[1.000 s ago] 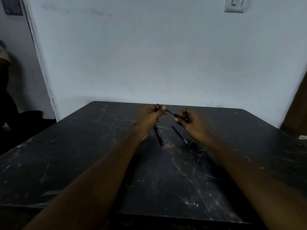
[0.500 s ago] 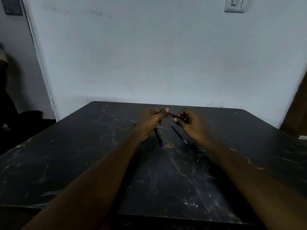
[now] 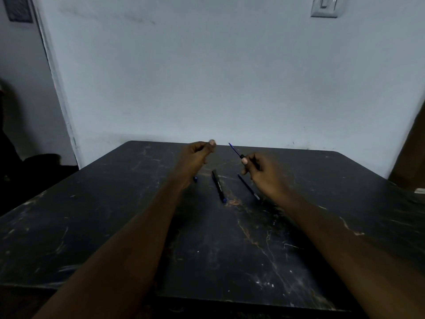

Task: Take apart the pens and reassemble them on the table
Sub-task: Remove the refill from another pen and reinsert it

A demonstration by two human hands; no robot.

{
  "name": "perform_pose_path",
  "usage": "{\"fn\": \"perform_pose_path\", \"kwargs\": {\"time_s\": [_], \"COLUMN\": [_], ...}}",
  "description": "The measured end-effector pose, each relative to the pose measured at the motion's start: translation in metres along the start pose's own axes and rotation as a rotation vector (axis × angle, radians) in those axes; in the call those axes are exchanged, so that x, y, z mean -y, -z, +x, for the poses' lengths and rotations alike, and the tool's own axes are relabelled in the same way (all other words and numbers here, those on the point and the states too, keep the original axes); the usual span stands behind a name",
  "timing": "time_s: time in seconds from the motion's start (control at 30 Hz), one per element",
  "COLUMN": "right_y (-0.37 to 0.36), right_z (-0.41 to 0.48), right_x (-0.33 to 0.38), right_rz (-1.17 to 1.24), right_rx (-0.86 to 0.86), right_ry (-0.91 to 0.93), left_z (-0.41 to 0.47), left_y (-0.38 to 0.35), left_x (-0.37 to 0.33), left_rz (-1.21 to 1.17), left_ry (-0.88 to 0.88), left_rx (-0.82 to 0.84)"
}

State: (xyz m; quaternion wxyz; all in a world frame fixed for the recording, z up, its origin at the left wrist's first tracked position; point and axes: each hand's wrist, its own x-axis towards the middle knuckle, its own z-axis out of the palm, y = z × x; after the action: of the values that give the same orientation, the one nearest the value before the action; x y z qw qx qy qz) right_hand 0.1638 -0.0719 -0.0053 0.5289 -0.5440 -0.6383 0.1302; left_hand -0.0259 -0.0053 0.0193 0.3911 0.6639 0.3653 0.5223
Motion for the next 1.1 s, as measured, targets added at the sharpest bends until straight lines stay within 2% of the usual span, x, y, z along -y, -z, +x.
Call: {"fn": "perform_pose_path", "kwargs": {"time_s": [0.1, 0.17, 0.37, 0.5, 0.7, 0.9, 1.1], "right_y": [0.003, 0.004, 0.003, 0.004, 0.004, 0.003, 0.002], "right_z": [0.002, 0.002, 0.004, 0.004, 0.002, 0.002, 0.003], "right_x": [-0.003, -0.004, -0.008, -0.009, -0.007, -0.007, -0.008], "right_rz": [0.01, -0.005, -0.029, -0.039, -0.054, -0.035, -0.027], "right_rx": [-0.021, -0.032, -0.052, -0.053, -0.019, -0.015, -0.028], "right_ry": [0.007, 0.017, 0.018, 0.029, 0.014, -0.002, 0.009], "left_z": [0.008, 0.011, 0.017, 0.016, 0.007, 0.004, 0.001], "left_y": [0.018, 0.028, 0.037, 0.037, 0.037, 0.035, 0.031], "left_x": [0.011, 0.019, 0.039, 0.042, 0.032, 0.027, 0.027], "left_rz": [0.069, 0.147, 0.34, 0.609, 0.992, 0.911, 0.881], "left_ry": [0.023, 0.03, 0.136, 0.128, 0.088, 0.103, 0.056], "left_rx": [-0.143, -0.157, 0.059, 0.096, 0.059, 0.062, -0.003]}}
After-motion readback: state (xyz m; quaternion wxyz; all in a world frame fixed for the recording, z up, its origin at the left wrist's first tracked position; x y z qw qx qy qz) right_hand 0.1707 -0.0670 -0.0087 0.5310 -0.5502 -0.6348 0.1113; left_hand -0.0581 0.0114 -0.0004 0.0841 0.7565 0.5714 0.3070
